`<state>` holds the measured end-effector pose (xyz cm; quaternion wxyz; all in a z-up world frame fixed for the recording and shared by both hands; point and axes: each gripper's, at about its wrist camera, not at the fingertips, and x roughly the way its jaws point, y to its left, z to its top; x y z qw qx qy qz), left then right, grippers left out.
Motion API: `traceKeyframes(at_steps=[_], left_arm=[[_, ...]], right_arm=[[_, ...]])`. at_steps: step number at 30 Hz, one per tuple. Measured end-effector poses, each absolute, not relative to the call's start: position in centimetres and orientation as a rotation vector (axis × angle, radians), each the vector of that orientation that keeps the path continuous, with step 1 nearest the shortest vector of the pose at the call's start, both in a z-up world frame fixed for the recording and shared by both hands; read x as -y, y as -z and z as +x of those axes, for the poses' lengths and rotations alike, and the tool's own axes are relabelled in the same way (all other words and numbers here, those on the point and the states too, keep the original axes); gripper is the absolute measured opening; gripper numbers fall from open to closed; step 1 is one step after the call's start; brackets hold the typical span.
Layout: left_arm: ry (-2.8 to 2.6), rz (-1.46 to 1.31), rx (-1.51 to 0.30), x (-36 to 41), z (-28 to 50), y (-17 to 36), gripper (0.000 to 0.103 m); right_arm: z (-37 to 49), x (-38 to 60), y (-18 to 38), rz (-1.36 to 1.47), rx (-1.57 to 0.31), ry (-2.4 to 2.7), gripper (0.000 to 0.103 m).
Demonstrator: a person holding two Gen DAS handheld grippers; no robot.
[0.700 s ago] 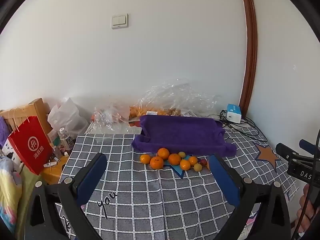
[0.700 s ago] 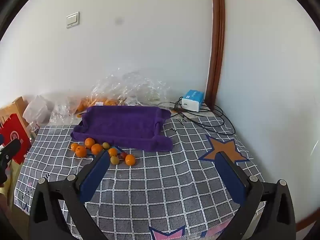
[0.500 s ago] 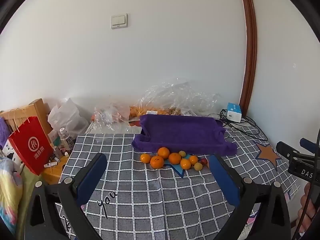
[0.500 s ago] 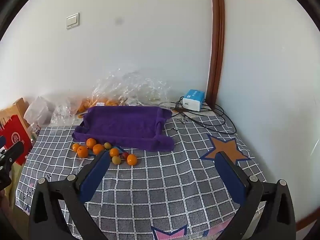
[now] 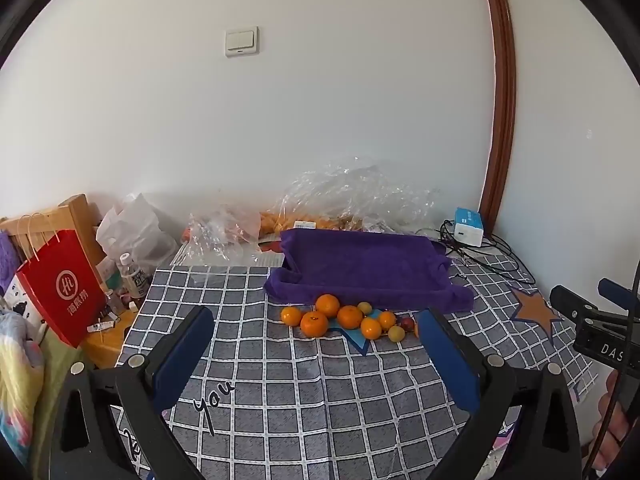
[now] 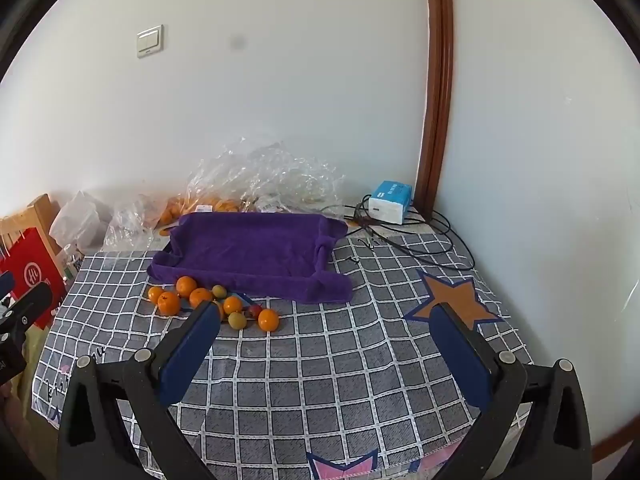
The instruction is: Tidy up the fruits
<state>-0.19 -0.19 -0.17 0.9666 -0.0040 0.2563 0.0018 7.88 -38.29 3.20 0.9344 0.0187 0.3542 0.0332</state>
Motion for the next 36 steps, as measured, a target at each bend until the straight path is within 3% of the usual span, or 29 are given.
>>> traceKeyframes(at_steps=[36], left_arm=[[-0.009, -0.014, -0.519, -0.09, -0.25, 0.28, 0.103]], right_arm=[[7.63, 37.95, -3.05, 0.043, -0.733, -0.076, 0.103]])
